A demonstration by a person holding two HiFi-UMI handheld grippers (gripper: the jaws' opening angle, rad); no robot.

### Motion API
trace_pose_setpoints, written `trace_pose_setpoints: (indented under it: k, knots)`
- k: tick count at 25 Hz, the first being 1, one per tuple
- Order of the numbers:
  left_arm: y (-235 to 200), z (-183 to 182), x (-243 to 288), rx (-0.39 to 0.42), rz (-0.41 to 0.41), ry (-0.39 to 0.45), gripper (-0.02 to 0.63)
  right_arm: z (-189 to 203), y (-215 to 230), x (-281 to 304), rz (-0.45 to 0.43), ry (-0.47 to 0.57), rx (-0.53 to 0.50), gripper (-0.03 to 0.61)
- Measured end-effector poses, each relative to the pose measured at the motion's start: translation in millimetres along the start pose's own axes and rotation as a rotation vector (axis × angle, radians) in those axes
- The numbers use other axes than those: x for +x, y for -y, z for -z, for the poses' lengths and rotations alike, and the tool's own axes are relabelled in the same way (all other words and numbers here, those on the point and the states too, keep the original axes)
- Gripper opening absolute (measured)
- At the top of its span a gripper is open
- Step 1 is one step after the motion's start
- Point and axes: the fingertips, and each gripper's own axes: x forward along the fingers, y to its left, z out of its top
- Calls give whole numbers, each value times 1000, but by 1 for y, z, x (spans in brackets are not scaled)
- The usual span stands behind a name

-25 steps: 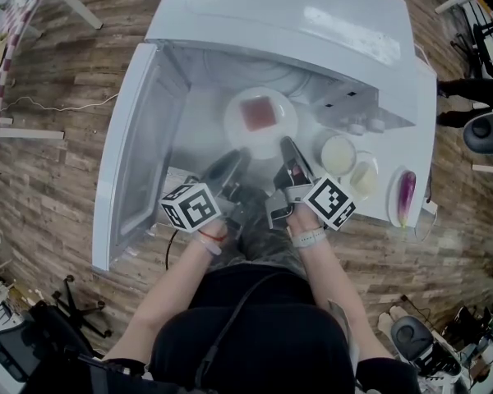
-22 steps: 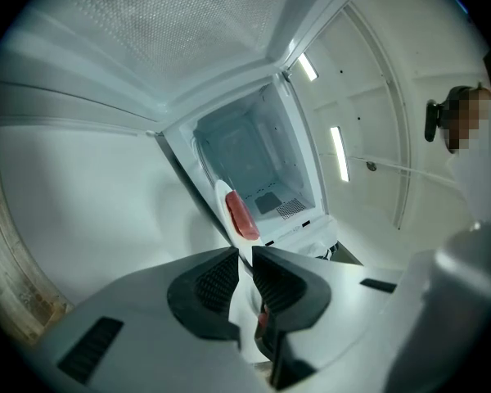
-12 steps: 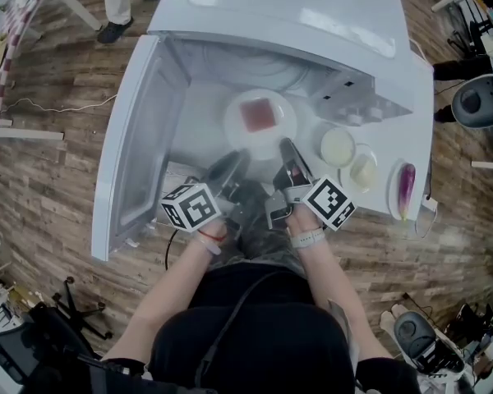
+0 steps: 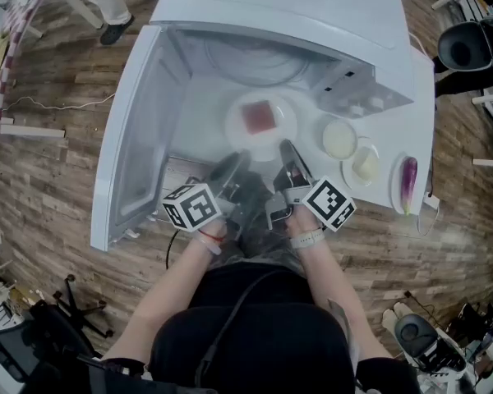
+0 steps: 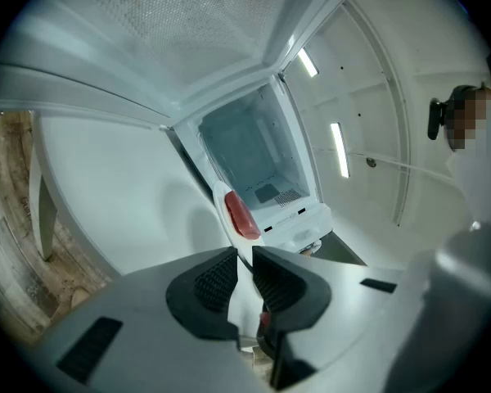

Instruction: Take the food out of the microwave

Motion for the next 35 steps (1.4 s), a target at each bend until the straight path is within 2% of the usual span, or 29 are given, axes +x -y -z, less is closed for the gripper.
trace_pose_setpoints:
  k: [35]
  knots:
    - [-20, 46, -41, -21, -20, -47, 57, 49, 26, -35, 34, -25, 10, 46]
